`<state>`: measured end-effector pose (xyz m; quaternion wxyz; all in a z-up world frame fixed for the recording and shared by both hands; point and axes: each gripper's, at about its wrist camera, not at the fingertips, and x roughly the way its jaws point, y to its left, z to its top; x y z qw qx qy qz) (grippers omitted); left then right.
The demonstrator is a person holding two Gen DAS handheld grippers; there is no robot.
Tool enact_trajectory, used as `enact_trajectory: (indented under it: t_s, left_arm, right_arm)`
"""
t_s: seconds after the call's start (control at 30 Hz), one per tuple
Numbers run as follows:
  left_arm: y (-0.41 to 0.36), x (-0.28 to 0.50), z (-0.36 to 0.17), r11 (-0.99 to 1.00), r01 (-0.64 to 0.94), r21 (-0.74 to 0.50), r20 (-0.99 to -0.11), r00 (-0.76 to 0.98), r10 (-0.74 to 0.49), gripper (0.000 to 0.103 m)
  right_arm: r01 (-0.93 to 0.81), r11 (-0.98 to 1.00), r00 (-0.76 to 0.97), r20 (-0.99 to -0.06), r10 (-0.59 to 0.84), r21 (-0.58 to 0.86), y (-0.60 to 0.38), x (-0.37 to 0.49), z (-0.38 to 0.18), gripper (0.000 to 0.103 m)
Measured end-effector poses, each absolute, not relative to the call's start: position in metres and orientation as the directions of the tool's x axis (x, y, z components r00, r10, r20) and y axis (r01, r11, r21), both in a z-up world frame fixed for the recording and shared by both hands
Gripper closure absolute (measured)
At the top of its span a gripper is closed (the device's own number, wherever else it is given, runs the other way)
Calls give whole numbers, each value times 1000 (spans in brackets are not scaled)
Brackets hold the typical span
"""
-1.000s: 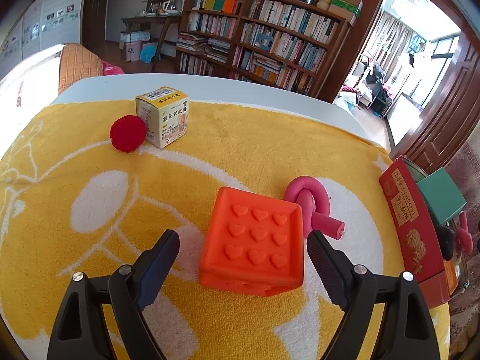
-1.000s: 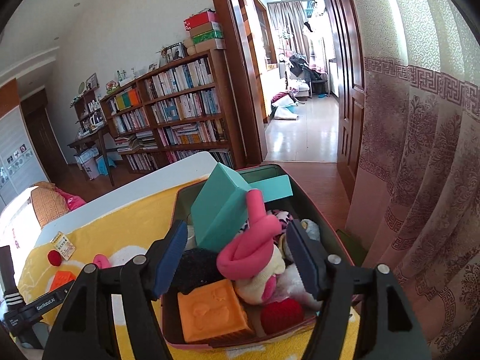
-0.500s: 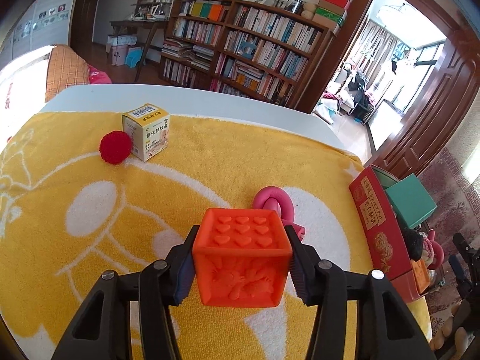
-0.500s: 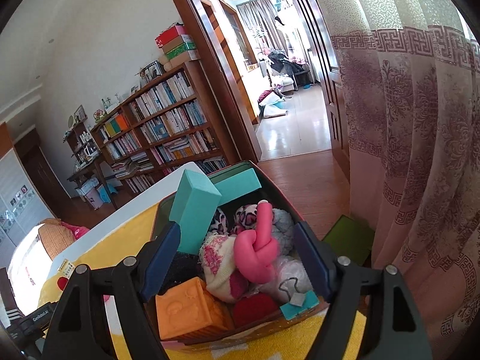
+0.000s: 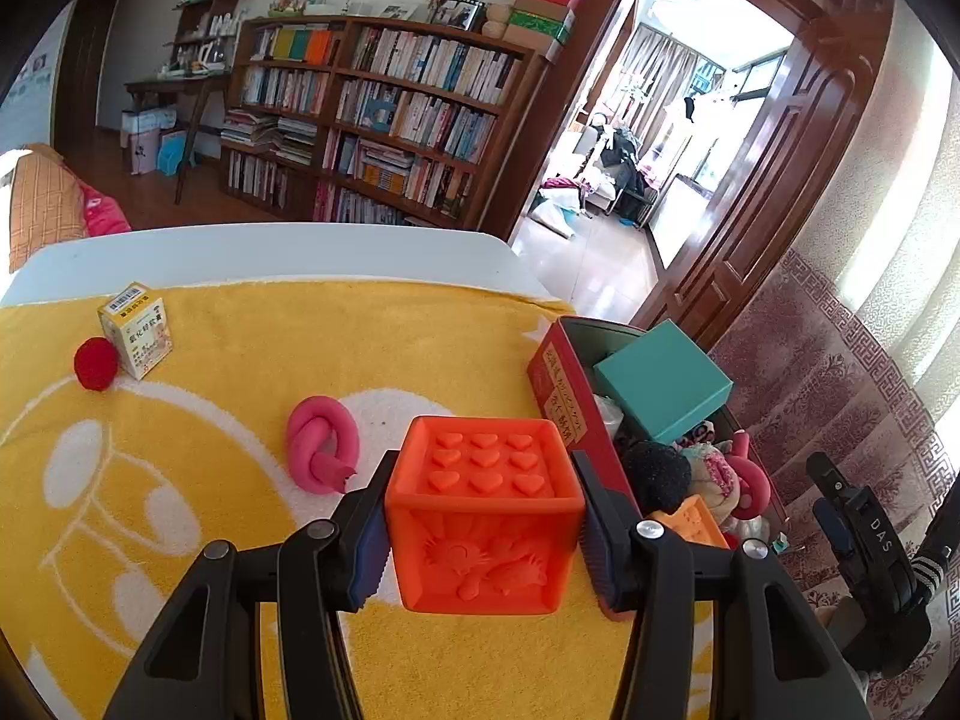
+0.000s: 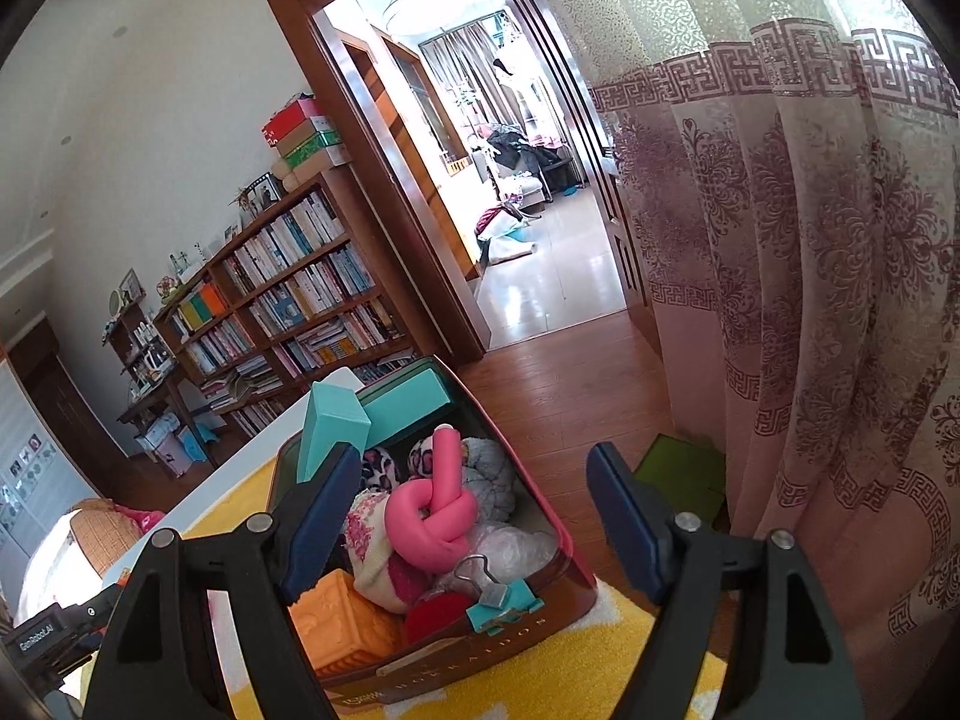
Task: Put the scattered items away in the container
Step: 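Carry the orange cube over the tin with the left tool and release it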
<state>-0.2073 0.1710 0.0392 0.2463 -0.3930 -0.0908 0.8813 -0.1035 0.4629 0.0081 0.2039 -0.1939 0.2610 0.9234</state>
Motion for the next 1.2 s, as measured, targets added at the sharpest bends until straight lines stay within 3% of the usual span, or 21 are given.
enact_trajectory:
  t_s: [0.37,0.53,0.6,0.63,0.67,0.87,0.93,1.2]
  left_arm:
    - [279,-200,62,-747,-534,-396,-588,-478,653,48]
    - [317,-212,41,-727,-557,-400,-623,-416,662,48]
    - [324,-213,28,-719,-562,-410,-647,-377,663,43]
    - [326,-213,22,-721,-559,-410,-659,-365,658,33]
    - [327,-213,17,-730,-550,-406,-673,-360,646,28]
    - [314,-205,17,-730,-529,-433,-672,-350,652,26]
    - [304,-202,22,-736,-516,-439,-662,-368,653,19]
    - [239,-194,32,-772,-440,-460,-633,-447,632,19]
  right_arm:
    - [-526,-727,-826,-469,313,441,481,-95,1,22]
    - [-524,-724,-826,-475,304,449,483,-96,0,22]
    - [-527,-721,-825,-474,307,450,483,-96,0,22]
    - [-527,-719,-825,-476,306,452,483,-96,-1,22]
    - [-526,-719,-825,-478,302,455,483,-96,-2,22]
    - [-524,-721,-827,-474,303,454,481,-95,-3,22]
    - [-527,-724,-826,-469,312,445,480,-94,-3,22]
    - [-547,-728,-815,-462,350,413,476,-91,-2,22]
